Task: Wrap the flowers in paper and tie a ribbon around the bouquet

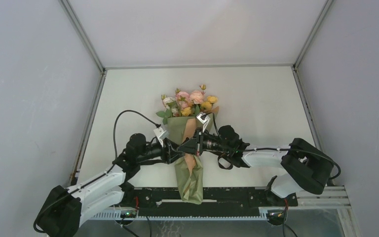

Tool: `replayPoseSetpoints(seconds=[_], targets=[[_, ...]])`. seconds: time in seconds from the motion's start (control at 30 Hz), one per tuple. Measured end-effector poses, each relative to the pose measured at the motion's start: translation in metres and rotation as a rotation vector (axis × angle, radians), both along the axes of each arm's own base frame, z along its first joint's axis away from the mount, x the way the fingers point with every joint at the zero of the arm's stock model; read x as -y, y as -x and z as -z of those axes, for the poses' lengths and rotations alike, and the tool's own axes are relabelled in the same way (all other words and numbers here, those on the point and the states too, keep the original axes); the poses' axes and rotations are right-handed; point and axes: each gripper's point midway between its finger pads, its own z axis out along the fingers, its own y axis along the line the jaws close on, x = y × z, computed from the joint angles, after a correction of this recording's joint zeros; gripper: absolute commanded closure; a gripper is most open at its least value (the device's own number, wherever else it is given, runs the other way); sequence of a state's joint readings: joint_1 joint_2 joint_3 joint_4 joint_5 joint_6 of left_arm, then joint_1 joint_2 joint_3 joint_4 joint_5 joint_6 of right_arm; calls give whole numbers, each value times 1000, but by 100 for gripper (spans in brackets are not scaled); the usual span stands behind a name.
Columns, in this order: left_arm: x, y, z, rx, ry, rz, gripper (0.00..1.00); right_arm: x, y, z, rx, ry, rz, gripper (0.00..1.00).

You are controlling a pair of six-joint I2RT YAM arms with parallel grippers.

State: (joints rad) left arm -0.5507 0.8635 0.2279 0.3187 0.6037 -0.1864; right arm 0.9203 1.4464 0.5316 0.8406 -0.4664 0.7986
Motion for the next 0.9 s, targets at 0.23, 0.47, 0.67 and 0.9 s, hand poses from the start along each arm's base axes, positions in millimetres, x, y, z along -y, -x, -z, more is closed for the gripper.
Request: replayPoseSetpoints(seconds=[0.23,0.47,0.67,0.9], targets=[[11,-6,-1,91,64,-69,38,0,-1,-1,-39,-19,-8,100],[22,-14,8,68,77,-105,38,2,-13,3,-69,-14,40,97],[33,-12,16,55,79,-76,41,4,-17,9,-79,9,66,97],[42,-11,16,66,94,-53,98,6,-26,14,-77,27,111,87]])
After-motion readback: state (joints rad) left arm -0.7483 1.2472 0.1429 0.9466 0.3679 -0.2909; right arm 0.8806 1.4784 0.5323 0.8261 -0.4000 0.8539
